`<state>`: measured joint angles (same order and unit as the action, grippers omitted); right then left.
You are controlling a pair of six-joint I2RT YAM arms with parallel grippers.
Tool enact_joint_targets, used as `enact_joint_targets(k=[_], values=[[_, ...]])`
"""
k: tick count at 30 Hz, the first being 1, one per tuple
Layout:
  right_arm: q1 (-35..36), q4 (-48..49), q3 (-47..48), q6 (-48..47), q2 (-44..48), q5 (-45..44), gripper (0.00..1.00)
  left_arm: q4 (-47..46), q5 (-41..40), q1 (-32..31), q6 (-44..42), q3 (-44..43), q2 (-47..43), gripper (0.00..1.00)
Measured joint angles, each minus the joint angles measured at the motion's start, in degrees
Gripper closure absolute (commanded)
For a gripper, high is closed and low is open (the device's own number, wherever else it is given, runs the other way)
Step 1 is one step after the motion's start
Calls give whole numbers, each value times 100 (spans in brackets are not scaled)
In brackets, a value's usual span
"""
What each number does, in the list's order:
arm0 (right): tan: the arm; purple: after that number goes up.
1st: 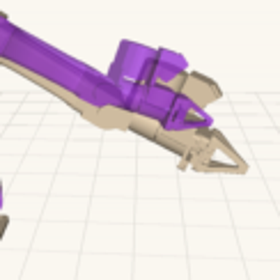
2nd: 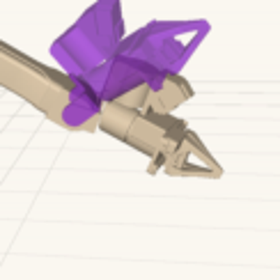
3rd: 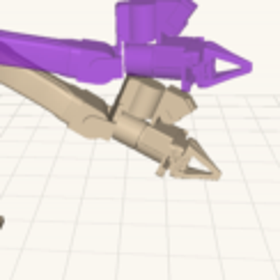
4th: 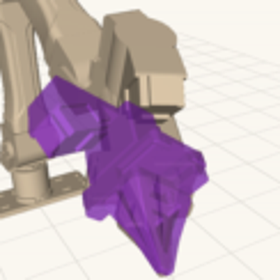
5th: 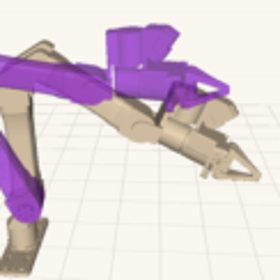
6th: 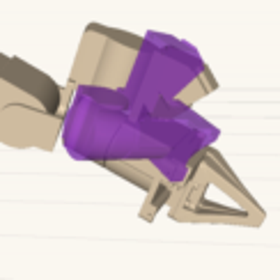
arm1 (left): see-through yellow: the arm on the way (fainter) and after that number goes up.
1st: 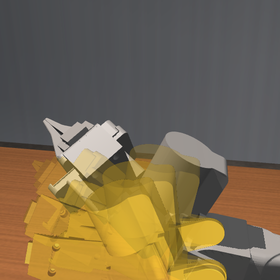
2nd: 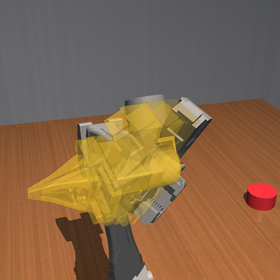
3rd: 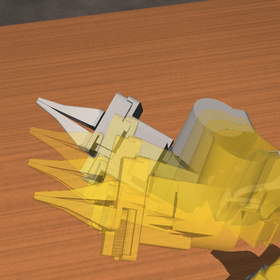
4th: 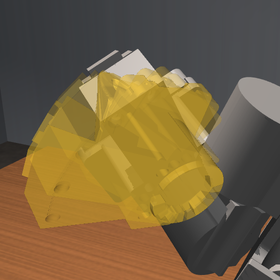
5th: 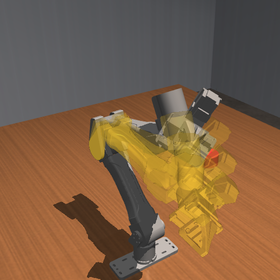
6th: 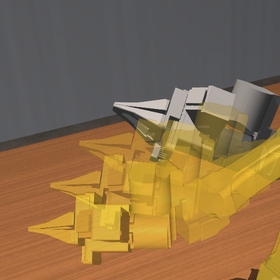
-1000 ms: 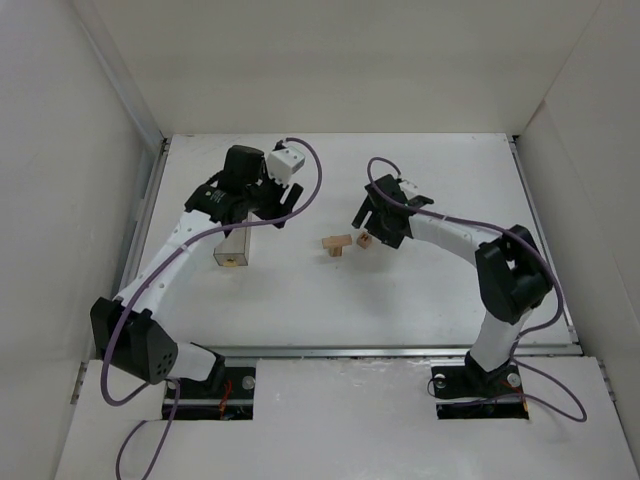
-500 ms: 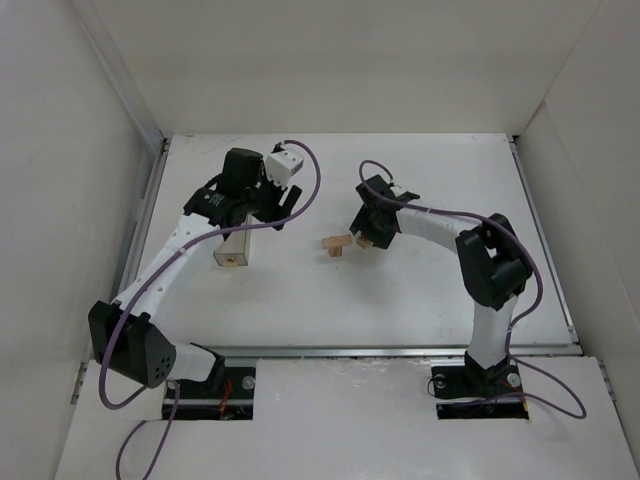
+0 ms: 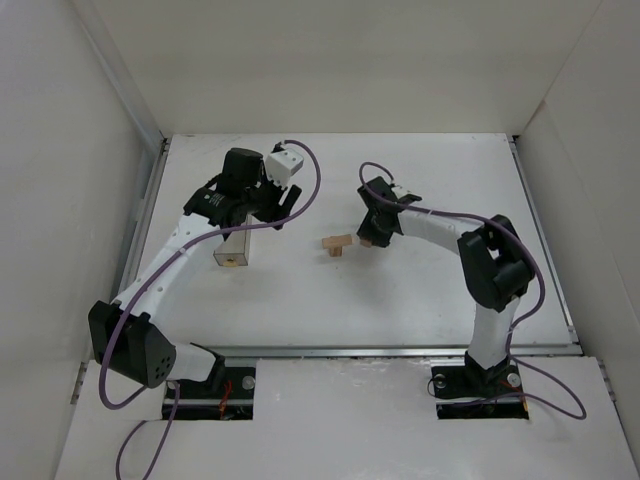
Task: Build the wood block tower
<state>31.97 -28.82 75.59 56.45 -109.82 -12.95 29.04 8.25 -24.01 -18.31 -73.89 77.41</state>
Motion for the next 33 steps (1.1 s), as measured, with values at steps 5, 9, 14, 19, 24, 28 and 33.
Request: enact_joint_targets(k=[5, 9, 14, 19, 24, 28, 33], values=[[9, 164, -254, -951, 562, -306, 100, -4, -20, 0, -107, 0, 0, 34], [79, 173, -72, -1982, 1255, -404, 100, -2, -42, 0, -210, -2, 0, 34], [343, -162, 881, -2983, 1377, -367, 100, 2, -96, 50, -225, -4, 0, 36], [833, -702, 1488, -3709, 894, 127, 100, -72, -149, 210, -87, 197, -17, 36], [1283, -1200, 1834, -3847, 120, 343, 100, -116, -374, 461, 177, 553, -116, 36], [1456, -1462, 1834, -3744, -24, 363, 100, -181, -544, 649, 323, 756, -238, 36], [1462, -1436, 1832, -3663, 15, 317, 100, -247, -581, 660, 428, 870, -334, 36]])
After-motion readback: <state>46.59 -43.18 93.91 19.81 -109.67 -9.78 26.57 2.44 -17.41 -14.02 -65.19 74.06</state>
